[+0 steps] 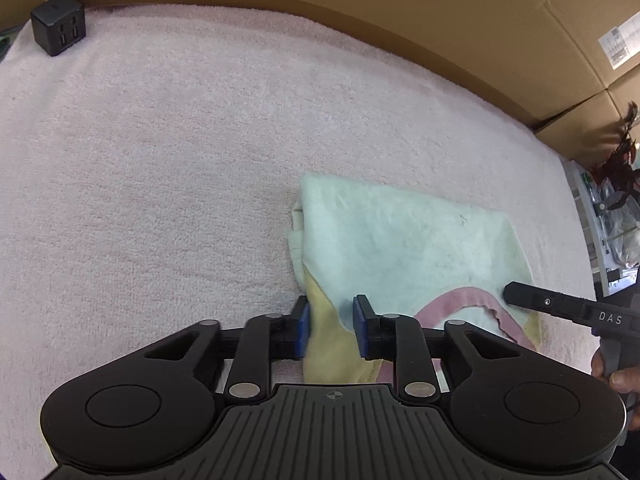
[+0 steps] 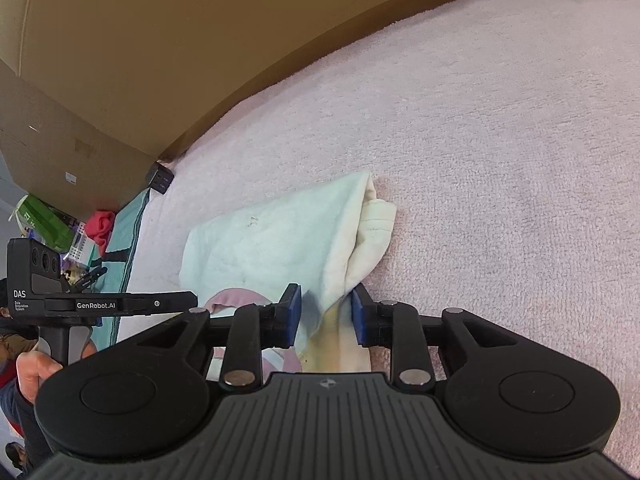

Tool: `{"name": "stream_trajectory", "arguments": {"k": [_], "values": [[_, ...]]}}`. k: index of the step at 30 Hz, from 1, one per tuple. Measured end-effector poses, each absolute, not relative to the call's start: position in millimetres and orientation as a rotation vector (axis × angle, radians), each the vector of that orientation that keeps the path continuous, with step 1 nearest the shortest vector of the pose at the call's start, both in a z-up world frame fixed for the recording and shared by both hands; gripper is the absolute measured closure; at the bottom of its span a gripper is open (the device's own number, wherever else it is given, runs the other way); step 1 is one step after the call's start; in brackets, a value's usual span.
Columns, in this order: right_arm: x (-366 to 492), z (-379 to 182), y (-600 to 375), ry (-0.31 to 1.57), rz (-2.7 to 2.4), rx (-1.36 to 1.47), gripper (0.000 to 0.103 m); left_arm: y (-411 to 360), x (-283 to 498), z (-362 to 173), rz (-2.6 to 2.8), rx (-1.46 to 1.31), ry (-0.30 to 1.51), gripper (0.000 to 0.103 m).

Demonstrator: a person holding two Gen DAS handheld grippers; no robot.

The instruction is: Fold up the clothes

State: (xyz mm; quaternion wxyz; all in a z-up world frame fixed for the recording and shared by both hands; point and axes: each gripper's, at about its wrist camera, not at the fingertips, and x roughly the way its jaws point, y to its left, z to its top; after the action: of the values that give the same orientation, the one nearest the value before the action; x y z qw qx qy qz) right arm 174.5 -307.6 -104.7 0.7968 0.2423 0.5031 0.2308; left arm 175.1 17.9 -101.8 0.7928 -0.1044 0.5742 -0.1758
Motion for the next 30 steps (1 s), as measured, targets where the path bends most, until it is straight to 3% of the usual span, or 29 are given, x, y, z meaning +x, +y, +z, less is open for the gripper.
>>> {"name": "stream_trajectory", "arguments": {"k": [1, 4, 10, 30], "values": [[174, -104, -306, 1.080, 0.491, 0.502, 0.088, 15, 174, -102, -0.379, -0.208, 1.228, 0.092], [173, -103, -303, 1.071, 0.498, 0.473, 0.092, 12, 171, -101, -0.387, -0.197, 1.206, 0.097], [170, -95, -304, 1.022, 0.537, 0.522, 0.093, 23, 169, -97, -0.420, -0.281, 1.172, 0.098], [191, -49, -283, 0.862, 0.524, 0.366, 0.093, -4, 186, -54, -0.370, -0.162, 1.021, 0.098]]}}
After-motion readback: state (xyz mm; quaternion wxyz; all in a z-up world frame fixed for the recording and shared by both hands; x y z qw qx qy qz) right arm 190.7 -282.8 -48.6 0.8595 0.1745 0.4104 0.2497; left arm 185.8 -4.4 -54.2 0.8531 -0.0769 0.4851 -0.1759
